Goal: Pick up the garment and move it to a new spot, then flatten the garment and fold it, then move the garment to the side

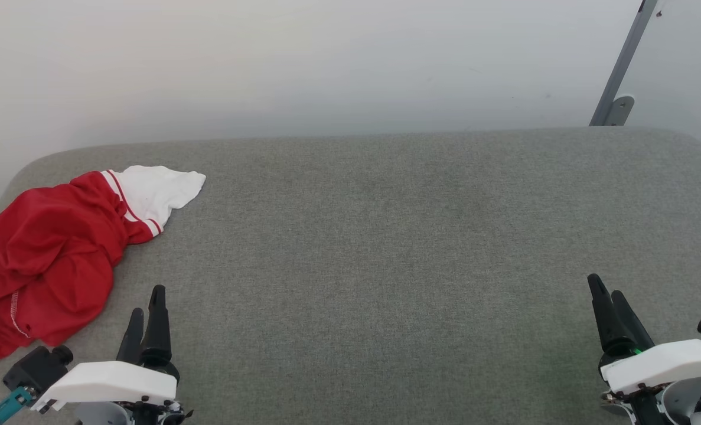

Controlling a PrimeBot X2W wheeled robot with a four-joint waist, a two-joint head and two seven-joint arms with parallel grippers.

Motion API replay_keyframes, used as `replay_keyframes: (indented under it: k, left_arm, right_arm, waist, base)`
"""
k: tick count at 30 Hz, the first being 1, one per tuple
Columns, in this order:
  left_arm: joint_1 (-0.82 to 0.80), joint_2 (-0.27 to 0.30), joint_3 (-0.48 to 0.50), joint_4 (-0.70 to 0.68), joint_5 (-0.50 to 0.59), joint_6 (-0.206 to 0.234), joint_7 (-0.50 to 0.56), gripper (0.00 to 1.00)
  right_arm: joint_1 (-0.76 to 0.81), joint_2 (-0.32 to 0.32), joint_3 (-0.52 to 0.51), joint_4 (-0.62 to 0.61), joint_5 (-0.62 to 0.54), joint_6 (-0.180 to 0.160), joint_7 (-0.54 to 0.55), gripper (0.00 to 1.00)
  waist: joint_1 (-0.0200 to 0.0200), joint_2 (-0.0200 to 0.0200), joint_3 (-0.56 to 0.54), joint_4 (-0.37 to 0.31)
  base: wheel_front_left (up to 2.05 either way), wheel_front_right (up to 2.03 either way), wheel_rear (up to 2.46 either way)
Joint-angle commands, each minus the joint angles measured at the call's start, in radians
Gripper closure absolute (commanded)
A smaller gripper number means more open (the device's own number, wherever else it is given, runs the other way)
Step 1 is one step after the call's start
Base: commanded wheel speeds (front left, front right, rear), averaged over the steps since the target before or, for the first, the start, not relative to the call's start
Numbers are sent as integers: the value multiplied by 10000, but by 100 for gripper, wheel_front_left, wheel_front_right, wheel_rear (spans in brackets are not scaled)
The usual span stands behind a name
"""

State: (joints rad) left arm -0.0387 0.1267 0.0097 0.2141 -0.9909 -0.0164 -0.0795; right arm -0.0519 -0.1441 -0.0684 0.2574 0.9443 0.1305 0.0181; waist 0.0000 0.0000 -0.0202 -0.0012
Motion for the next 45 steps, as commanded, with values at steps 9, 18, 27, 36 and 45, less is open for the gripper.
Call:
replay_keyframes:
  k: [9, 18, 27, 36, 45]
  left_arm:
    - [-21, -31, 135, -68, 1316, -145, -353, 0]
    - [47, -115, 230, -94, 2337, -236, -608, 0]
    - [143, -176, 253, -150, 3254, -312, -852, 0]
    - [167, -174, 214, -173, 4030, -376, -1033, 0]
    - [248, -146, 130, -184, 4883, -449, -1268, 0]
  right_arm:
    - [-103, -252, 90, -250, -1118, 2, -196, 0]
    - [-106, -418, 183, -284, -1952, 2, -368, 0]
    - [-95, -601, 255, -342, -2732, 2, -549, 0]
    - [-47, -660, 268, -464, -3444, 3, -667, 0]
    - [16, -741, 272, -575, -4253, 3, -775, 0]
  waist:
    - [0, 0, -52, 2]
    - [0, 0, -96, 4]
    - [0, 0, -139, 1]
    - [0, 0, -176, 12]
    - [0, 0, -223, 26]
  base:
    - [0, 0, 0]
    - [0, 0, 0]
    - [0, 0, 0]
    - [0, 0, 0]
    - [0, 0, 0]
